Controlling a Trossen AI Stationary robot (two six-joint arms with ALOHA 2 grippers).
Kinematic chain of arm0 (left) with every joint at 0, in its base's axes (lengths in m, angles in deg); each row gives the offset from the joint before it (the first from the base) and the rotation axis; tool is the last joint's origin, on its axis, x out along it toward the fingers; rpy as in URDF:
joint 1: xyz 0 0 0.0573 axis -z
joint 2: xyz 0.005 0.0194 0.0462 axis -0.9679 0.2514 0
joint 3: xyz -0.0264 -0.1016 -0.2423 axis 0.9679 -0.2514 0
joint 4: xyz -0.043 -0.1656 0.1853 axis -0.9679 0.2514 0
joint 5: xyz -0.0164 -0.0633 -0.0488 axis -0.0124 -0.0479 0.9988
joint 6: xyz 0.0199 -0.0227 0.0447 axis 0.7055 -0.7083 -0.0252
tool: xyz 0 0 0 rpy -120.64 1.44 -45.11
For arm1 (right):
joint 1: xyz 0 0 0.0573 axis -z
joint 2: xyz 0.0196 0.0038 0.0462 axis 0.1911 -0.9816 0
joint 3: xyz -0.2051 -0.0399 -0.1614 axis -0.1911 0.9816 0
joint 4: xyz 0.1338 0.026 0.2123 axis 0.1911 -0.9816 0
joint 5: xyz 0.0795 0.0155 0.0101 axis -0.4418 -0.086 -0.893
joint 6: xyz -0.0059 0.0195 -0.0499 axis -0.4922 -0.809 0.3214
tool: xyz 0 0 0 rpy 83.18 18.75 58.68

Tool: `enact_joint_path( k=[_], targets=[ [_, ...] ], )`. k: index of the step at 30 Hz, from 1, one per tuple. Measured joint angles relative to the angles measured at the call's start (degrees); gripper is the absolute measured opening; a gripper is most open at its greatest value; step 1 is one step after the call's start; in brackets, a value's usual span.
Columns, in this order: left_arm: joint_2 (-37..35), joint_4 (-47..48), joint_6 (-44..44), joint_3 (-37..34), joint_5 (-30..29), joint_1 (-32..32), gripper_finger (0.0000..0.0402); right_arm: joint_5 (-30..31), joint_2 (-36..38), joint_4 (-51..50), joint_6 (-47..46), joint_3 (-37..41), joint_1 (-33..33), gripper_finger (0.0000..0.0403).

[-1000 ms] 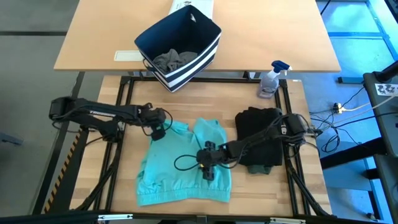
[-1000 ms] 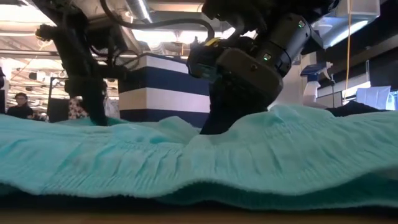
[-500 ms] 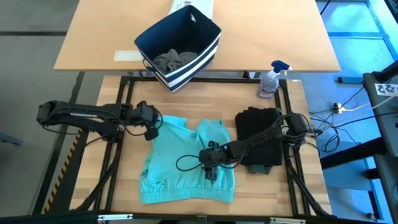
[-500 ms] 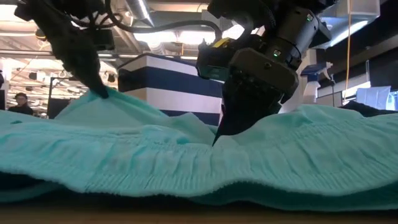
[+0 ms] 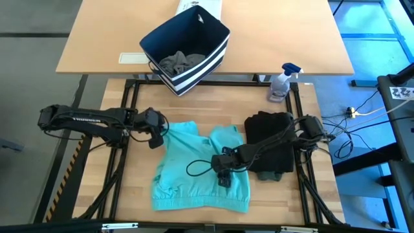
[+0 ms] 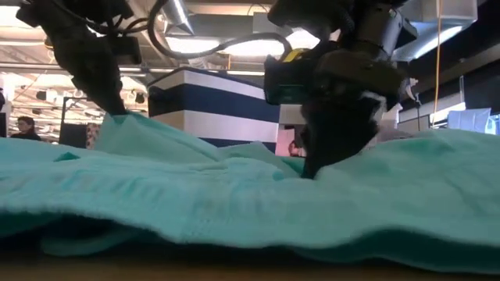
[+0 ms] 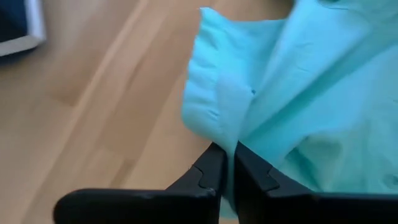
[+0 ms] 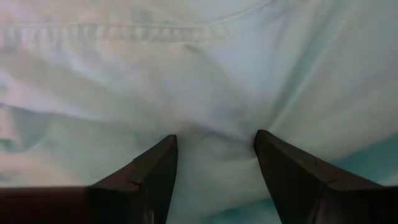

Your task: Fold Laundry from Bin

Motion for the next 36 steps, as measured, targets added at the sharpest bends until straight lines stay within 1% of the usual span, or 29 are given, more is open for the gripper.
enact_joint_path(
  k=[2,4,8,13,16,20,22,24,26,29,32,34,36],
  targets=[
    [0.00,-1.08,0.00,0.00,1.41,0.62,0.0036,-0.46,0.95,-1.35,-0.04,0.10,-0.08,0.0224],
    [0.02,-2.58,0.31,0.00,1.83,1.31,0.0048,0.45,2.65,-2.83,-0.03,0.46,-0.32,0.0224],
    [0.02,-5.80,1.64,0.00,1.86,2.51,0.0075,4.57,6.68,-4.49,0.75,1.05,-0.66,0.0224],
    [0.02,-7.71,1.66,0.02,1.84,3.94,0.0105,8.73,11.11,-2.94,1.41,0.70,-0.51,0.0224],
    [0.02,-5.41,1.36,0.02,0.74,4.67,0.0118,9.73,11.30,-1.20,2.74,0.81,-0.38,0.0224],
    [1.36,2.65,-1.44,0.02,-2.67,4.85,0.0127,10.06,11.40,5.83,4.65,0.66,-0.39,0.0224],
    [3.38,5.14,-1.62,-0.04,-4.73,4.85,0.0128,9.23,10.91,9.07,6.28,0.63,-0.39,0.0224],
    [6.13,3.58,-1.22,-0.04,-5.88,4.85,0.0128,9.21,10.70,10.91,7.44,0.66,-0.39,0.0224],
    [9.70,1.72,0.98,-0.04,-6.43,4.84,0.0128,9.30,10.64,13.04,8.12,0.53,-0.39,0.0224],
    [15.96,-1.22,4.69,-0.04,-7.20,4.54,0.0128,9.69,10.53,13.11,8.88,0.55,-0.39,0.0224],
    [21.74,-2.71,6.52,-0.04,-8.33,3.68,0.0129,9.75,10.53,12.75,8.89,0.55,-0.39,0.0224],
    [24.74,-3.57,7.73,-0.04,-9.09,3.29,0.0129,9.75,10.53,12.73,8.89,0.55,-0.39,0.0224],
    [26.91,-6.99,9.56,-0.04,-9.30,3.13,0.0129,9.75,10.53,12.74,8.90,0.55,-0.39,0.0224]
  ],
)
